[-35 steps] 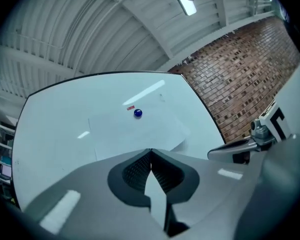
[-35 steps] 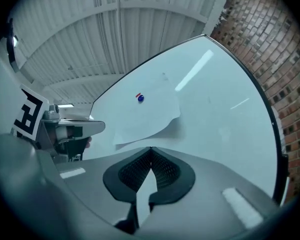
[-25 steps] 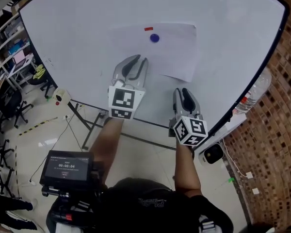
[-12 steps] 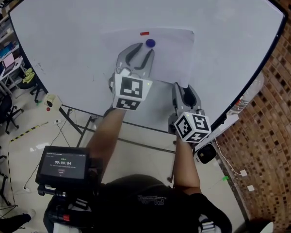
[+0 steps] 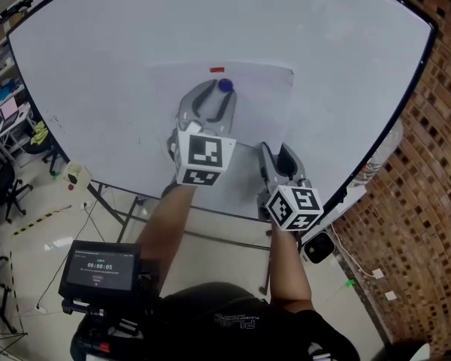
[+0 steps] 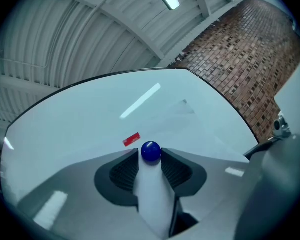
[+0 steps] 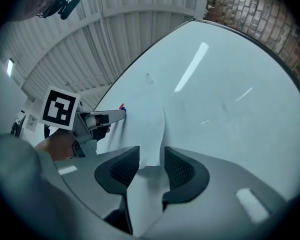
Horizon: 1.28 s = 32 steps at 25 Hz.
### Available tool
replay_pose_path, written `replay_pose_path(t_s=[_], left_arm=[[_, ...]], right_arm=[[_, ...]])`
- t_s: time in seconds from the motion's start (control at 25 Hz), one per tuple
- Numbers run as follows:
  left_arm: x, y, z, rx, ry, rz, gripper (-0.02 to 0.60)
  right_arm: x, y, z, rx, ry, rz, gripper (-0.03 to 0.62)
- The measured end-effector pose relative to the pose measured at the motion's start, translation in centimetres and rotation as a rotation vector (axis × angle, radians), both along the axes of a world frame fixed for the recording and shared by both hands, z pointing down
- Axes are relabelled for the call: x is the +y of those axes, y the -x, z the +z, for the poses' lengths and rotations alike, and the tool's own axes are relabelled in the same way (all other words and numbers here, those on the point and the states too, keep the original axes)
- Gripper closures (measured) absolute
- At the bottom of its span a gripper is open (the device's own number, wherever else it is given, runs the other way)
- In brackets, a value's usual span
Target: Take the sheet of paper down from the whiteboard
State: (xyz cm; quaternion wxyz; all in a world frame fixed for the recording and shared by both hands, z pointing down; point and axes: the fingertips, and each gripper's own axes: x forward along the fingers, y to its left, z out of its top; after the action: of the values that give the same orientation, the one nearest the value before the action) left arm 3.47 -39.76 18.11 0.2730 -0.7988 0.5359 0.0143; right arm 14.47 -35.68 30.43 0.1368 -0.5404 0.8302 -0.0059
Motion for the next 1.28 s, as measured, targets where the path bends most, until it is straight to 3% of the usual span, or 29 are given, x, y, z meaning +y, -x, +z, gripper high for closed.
replay_pose_path(t_s=[0.28, 0.88, 1.08, 1.28], left_arm=[[0.4, -0.3, 0.1, -0.018, -0.011, -0.011, 0.45], [0.6, -1.1, -0.2, -0.001, -0.012, 0.027, 0.459], [1.9, 1.7, 0.0, 0.036, 0.001, 0.05, 0.459], [3.3, 4.5, 1.9, 0.078, 0.03, 0.05, 0.459]], right_arm=[[0.1, 0.3, -0.5, -0.026, -0.029, 0.0, 0.579], [1.1, -0.8, -1.1, -0.043, -0.074, 0.022, 0.58], [2.0, 1.0, -1.0, -0.024, -0.063, 0.065, 0.582], [2.2, 0.0, 1.8, 0.016, -0.003, 0.133, 0.582]])
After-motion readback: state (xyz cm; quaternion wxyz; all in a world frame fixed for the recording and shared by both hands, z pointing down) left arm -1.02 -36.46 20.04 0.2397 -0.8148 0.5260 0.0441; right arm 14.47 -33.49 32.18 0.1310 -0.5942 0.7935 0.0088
